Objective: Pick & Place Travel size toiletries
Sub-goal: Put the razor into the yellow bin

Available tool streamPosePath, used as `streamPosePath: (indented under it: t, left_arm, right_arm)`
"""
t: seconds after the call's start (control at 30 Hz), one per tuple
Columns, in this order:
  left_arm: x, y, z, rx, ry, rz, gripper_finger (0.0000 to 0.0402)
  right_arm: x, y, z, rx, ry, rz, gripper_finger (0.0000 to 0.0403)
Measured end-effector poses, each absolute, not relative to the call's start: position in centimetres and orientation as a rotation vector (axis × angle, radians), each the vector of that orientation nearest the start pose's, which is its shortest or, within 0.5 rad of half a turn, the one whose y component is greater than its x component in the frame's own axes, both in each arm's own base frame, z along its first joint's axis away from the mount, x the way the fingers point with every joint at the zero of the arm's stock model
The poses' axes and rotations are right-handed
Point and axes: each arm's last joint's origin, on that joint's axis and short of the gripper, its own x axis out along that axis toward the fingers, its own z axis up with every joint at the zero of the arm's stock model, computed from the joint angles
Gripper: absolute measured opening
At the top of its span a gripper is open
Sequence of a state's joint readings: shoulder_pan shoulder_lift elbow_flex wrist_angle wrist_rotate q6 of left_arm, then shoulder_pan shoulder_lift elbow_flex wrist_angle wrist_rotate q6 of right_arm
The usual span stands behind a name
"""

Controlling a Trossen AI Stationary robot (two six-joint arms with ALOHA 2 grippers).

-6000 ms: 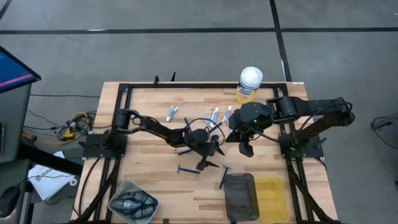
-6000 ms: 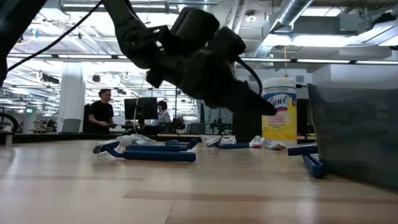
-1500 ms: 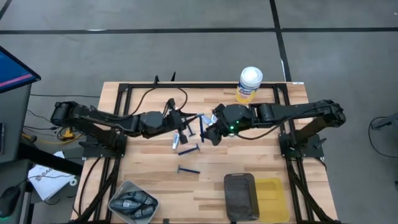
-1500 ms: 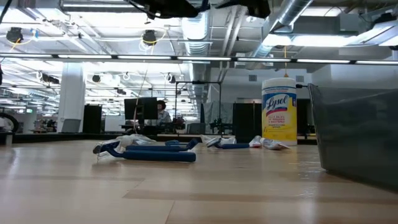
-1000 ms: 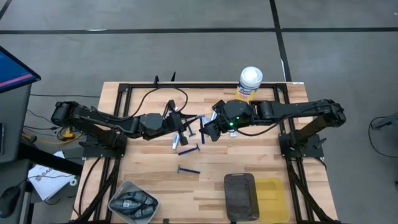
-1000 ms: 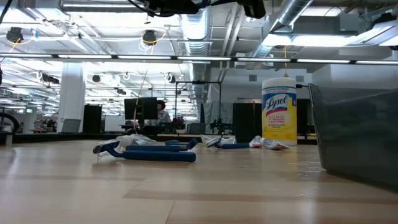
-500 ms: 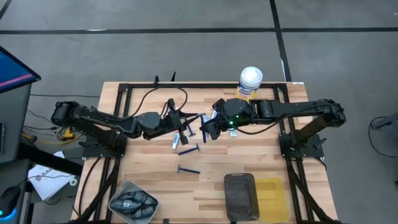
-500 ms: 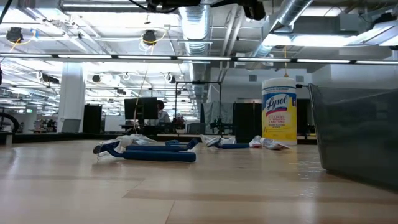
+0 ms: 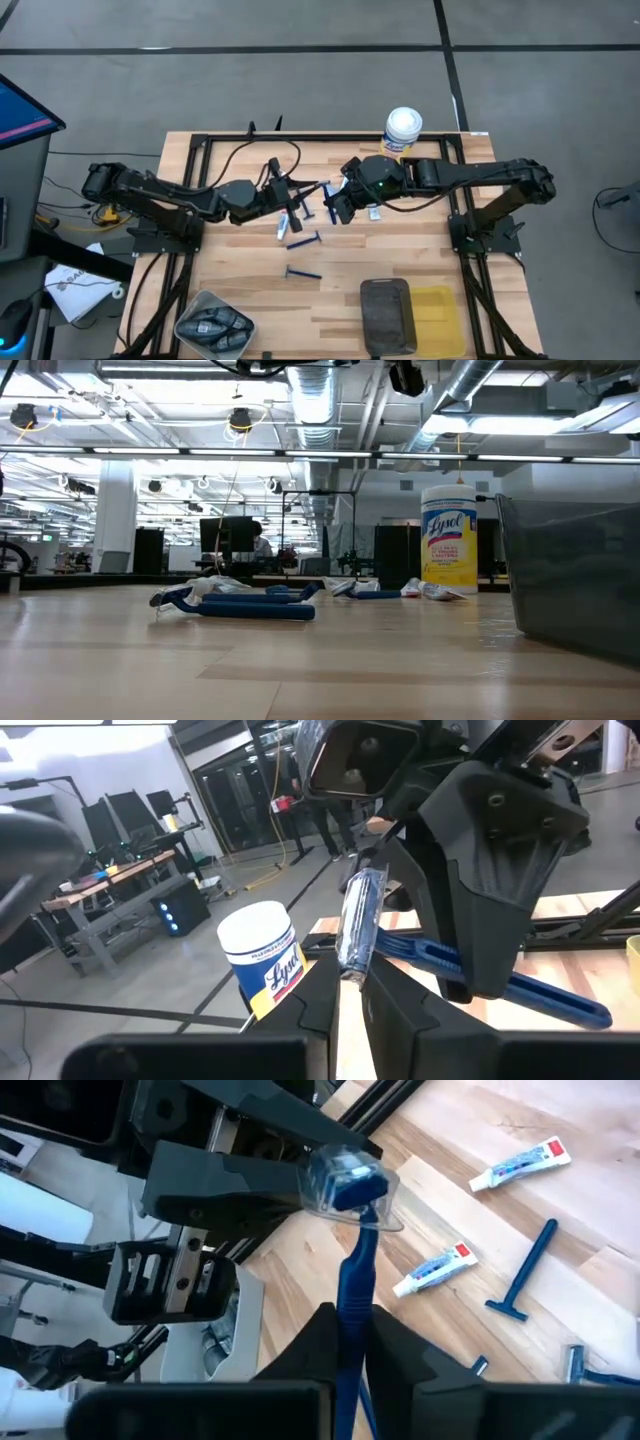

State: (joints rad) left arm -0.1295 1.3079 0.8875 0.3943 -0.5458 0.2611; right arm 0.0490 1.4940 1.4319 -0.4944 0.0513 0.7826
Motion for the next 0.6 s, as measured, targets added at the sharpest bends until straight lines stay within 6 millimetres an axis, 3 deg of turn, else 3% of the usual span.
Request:
streamPosePath:
  t: [0.2, 0.47, 0.6]
  left_arm:
    - [29.2, -2.4, 31.0, 0.263, 0.078, 0.383, 0.0058]
    - [29.2, -2.4, 30.6, 0.261, 0.109, 0.376, 0.0153]
    - [28.9, -2.4, 30.1, 0.212, 0.173, 0.37, 0.02]
  right_arm:
    - [33.1, 1.5, 36.2, 0.728, 0.511, -0.207, 0.0031]
    - [33.0, 1.5, 37.7, 0.69, 0.442, -0.169, 0.002]
    - [32.0, 1.7, 37.9, 0.662, 0.516, -0.224, 0.002]
